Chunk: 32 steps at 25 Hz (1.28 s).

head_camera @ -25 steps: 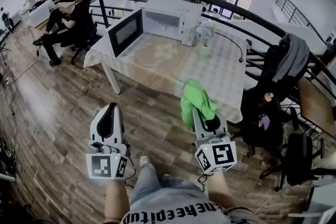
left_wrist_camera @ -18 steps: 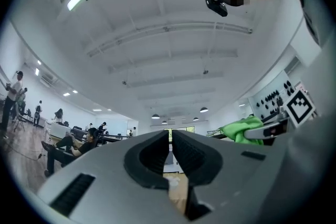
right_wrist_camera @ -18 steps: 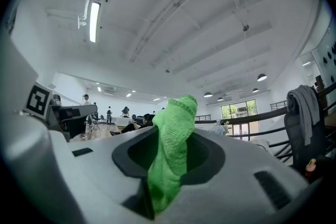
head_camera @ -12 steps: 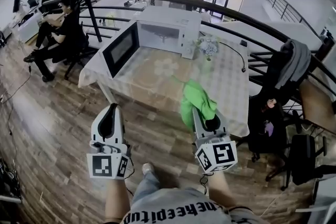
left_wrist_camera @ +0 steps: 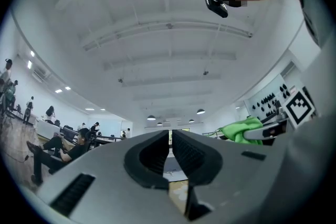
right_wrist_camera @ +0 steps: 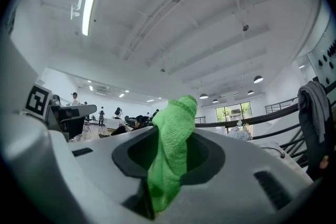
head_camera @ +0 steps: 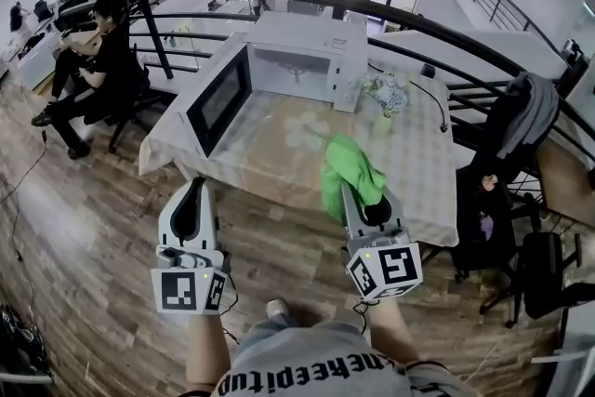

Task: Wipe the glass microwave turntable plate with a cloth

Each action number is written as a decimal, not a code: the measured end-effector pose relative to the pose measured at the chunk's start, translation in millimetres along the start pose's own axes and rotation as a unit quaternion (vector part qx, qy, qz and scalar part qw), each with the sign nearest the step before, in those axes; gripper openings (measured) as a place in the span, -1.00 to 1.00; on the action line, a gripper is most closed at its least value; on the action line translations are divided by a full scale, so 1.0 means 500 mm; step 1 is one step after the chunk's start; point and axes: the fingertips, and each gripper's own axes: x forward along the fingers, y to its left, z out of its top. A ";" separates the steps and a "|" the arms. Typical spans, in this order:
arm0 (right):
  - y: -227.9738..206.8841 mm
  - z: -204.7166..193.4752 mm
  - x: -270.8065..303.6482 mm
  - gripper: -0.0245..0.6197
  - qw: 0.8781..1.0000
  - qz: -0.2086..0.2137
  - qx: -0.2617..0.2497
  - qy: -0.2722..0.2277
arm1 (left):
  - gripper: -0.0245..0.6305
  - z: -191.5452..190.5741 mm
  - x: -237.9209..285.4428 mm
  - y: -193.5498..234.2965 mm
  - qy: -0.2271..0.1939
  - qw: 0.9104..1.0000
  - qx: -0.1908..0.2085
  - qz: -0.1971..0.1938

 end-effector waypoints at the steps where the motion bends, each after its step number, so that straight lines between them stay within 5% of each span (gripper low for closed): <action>1: 0.004 -0.002 0.011 -0.57 1.000 -0.003 0.000 0.000 | -0.86 -0.005 0.006 0.012 0.001 1.000 0.000 -0.002; 16: -0.020 -0.063 0.165 -0.57 0.999 -0.027 -0.006 0.029 | -0.86 -0.110 0.154 0.106 0.018 0.999 -0.028 -0.017; 32: -0.101 -0.084 0.495 -0.57 0.998 0.045 -0.004 0.033 | -0.86 -0.157 0.401 0.178 0.004 1.000 -0.007 0.018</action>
